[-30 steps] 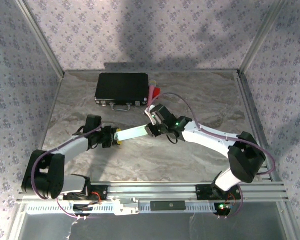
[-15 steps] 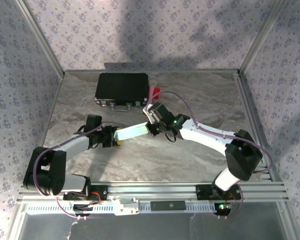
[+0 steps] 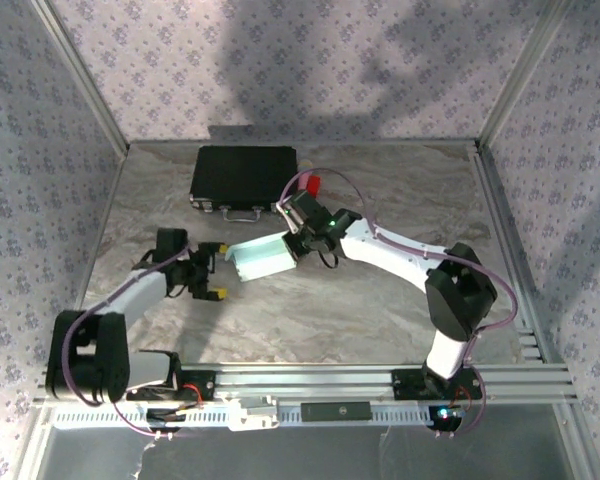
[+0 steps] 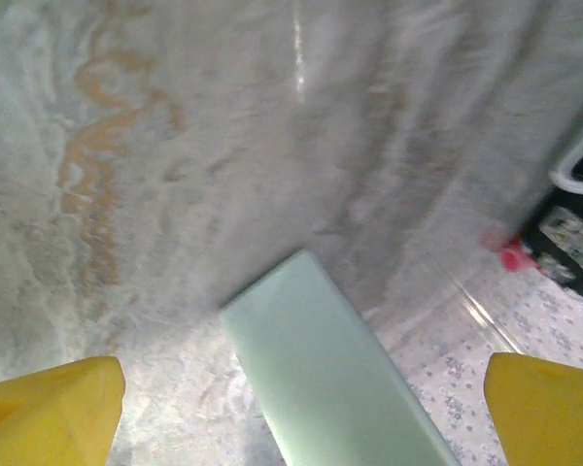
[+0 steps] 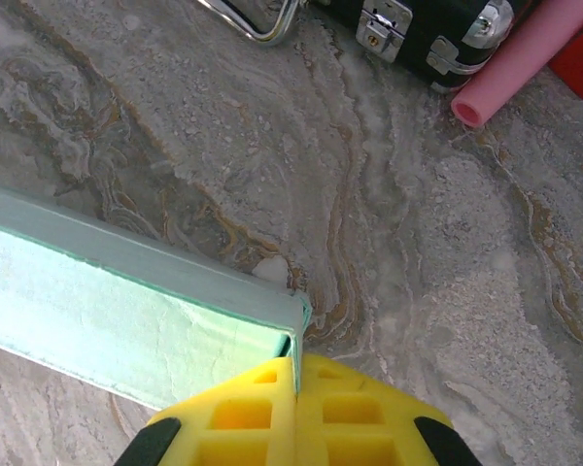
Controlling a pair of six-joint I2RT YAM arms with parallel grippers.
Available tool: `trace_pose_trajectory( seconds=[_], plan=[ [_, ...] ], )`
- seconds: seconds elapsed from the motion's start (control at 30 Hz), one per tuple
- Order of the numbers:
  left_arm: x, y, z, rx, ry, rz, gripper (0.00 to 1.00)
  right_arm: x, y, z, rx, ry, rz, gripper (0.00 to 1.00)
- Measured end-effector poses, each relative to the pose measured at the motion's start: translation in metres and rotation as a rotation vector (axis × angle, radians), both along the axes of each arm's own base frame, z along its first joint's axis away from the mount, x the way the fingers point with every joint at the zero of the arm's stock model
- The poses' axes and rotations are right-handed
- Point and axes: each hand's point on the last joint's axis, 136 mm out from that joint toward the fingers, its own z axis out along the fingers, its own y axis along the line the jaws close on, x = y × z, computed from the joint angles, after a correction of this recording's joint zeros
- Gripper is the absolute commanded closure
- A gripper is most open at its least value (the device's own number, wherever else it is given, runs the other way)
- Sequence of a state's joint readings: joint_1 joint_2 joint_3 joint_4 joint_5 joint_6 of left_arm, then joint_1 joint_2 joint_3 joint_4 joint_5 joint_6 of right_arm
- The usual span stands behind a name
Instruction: Fold the paper box
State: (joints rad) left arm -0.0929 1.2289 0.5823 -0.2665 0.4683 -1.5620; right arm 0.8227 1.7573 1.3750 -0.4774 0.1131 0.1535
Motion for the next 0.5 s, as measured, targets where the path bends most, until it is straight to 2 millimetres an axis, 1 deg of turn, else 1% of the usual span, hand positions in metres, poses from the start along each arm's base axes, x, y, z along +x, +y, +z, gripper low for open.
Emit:
trace_pose_trajectory(
  seconds=[0.03, 0.1, 0.17, 0.2, 0.27, 0.33, 0.47, 0.5],
  plan=[
    [0.004, 0.006, 0.013, 0.042, -0.044, -0.020, 0.12, 0.001, 0.000, 0.000, -0.003, 0.007, -0.006, 1.00],
    [0.014, 0.014, 0.041, 0.122, -0.144, -0.065, 0.22, 0.002, -0.001, 0.000, -0.006, 0.017, -0.016, 1.00],
    [0.019, 0.021, 0.070, 0.229, -0.238, -0.141, 0.37, 0.004, 0.000, 0.000, -0.008, 0.023, -0.022, 1.00],
    [0.022, 0.023, 0.080, 0.276, -0.274, -0.173, 0.45, 0.004, 0.000, 0.001, -0.009, 0.027, -0.025, 1.00],
    [0.023, 0.027, 0.097, 0.382, -0.341, -0.266, 0.51, 0.004, 0.000, 0.001, -0.013, 0.034, -0.028, 1.00],
    [0.020, 0.027, 0.104, 0.470, -0.381, -0.370, 0.52, 0.004, 0.000, 0.002, -0.014, 0.039, -0.032, 1.00],
    [0.009, 0.025, 0.107, 0.653, -0.431, -0.625, 0.53, 0.003, 0.000, 0.004, -0.017, 0.045, -0.034, 1.00],
    [0.008, 0.023, 0.107, 0.676, -0.449, -0.677, 0.54, 0.003, -0.001, 0.004, -0.018, 0.047, -0.035, 1.00]
  ],
)
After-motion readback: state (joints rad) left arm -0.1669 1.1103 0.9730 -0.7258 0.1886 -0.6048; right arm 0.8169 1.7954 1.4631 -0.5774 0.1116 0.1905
